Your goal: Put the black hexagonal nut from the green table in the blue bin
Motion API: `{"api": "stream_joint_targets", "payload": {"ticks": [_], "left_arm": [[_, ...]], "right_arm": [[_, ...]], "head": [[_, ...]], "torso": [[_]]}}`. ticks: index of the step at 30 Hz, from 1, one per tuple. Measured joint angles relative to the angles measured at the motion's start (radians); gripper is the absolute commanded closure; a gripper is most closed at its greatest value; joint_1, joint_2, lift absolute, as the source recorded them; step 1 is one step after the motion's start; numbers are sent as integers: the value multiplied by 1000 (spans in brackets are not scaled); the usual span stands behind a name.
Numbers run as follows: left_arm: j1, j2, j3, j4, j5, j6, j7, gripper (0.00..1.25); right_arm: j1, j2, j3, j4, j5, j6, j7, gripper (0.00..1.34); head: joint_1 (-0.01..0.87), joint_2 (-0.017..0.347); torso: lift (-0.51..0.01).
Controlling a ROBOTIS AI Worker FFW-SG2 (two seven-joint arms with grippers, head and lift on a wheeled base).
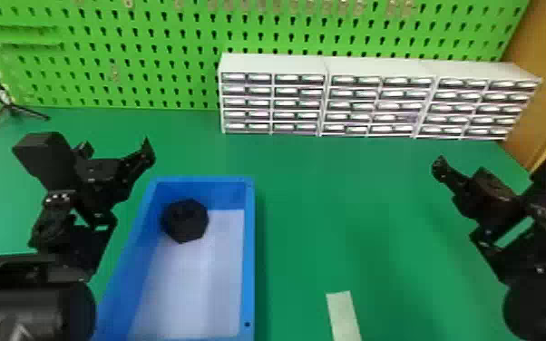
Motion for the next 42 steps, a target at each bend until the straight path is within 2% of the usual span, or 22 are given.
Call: {"api": "stream_joint_targets", "payload": {"ticks": [11,42], "left_arm": [[-6,-3,-1,4,17,0,-36,114],[-1,-3,-5,3,8,2,-37,114]], "right_arm": [[16,4,-6,0,-9,-3,0,277],[23,3,-5,0,-9,16,0,277]], "head": [[692,8],[692,8]], "torso": [[-97],[-97]]}}
